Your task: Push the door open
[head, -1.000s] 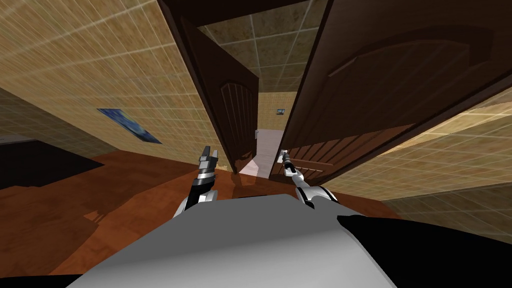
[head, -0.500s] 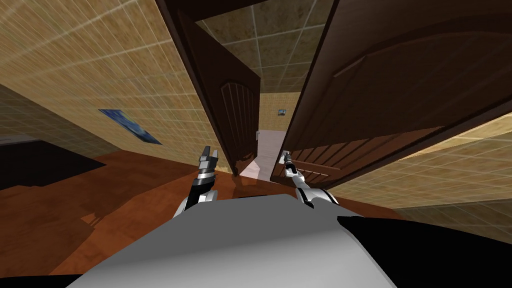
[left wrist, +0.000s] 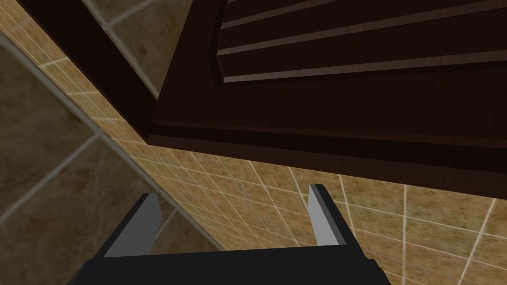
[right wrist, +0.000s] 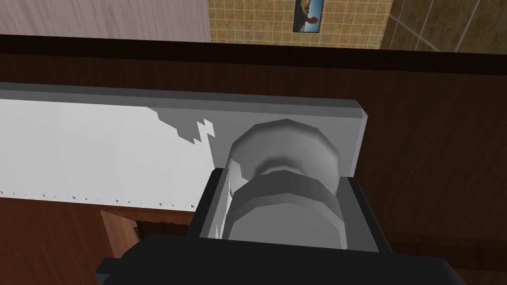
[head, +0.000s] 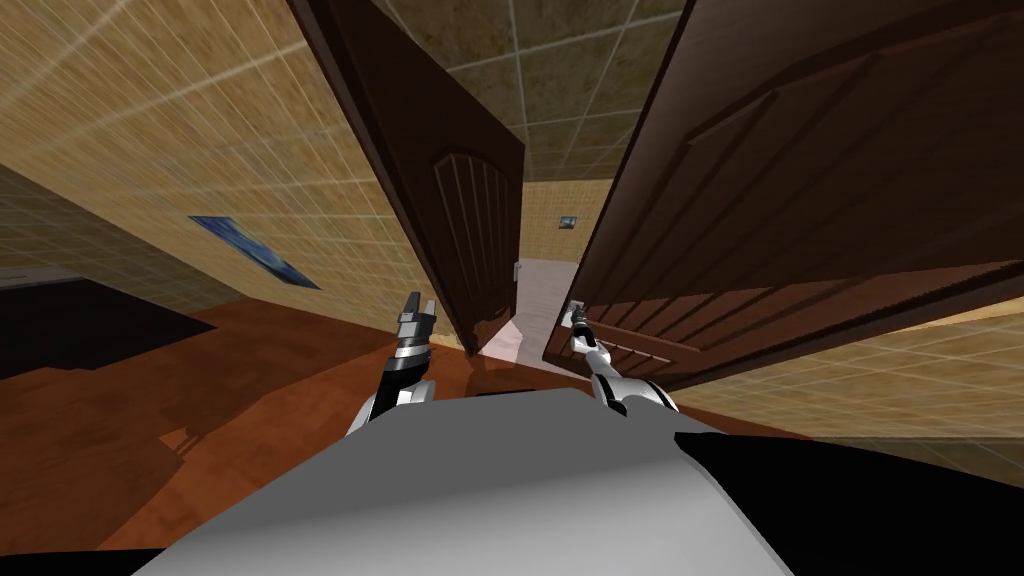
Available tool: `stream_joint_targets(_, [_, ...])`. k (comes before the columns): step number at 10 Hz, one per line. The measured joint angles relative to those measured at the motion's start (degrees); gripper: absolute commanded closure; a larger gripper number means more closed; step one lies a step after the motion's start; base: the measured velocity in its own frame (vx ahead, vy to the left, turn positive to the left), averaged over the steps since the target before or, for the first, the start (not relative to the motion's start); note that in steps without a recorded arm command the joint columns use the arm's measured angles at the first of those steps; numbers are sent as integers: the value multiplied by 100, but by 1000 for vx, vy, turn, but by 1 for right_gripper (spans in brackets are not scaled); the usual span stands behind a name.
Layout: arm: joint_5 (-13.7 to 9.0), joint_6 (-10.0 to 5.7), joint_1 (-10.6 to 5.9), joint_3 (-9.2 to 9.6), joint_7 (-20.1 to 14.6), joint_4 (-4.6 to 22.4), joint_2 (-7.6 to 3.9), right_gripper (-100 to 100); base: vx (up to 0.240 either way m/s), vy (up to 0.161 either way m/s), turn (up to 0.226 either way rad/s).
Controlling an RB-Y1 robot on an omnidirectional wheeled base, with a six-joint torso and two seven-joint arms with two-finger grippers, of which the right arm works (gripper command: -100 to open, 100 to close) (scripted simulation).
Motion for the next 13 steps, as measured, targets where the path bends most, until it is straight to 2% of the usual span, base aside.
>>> stream_joint_targets(1, [8,2,40,-96,34,-13,17,100,116,-2,31])
stream_joint_targets(2, [21,-90,-62,-174,49,235,-10,100,96,0,19])
stream_joint_targets(4, [30,-121,-98,-358,128,306,-6,100,85,-10,19])
stream_joint_targets(5, [27,-70,-28,-414,157,157,18,100,90,-14,38])
stream_joint_targets(6, [34,-58,-53,-524,211,194,29,100,100,-15,38])
stream_joint_targets(7, [43,-114,-148,-635,269,370,17,100,79,-10,14])
stream_joint_targets(8, [45,-155,-172,-688,296,424,8,100,39,-8,4])
stream_joint_targets(9, [40,-98,-86,-716,312,253,34,100,38,-4,14])
stream_joint_targets(10, [43,-71,-74,-771,340,222,47,100,59,-3,23])
stream_joint_targets(11, [38,42,30,-888,427,-7,130,100,87,-1,31])
stream_joint_targets(12, [48,-18,-38,-955,454,185,98,100,110,2,27])
stream_joint_targets(13, [54,-55,-51,-1050,485,247,97,100,73,-8,5])
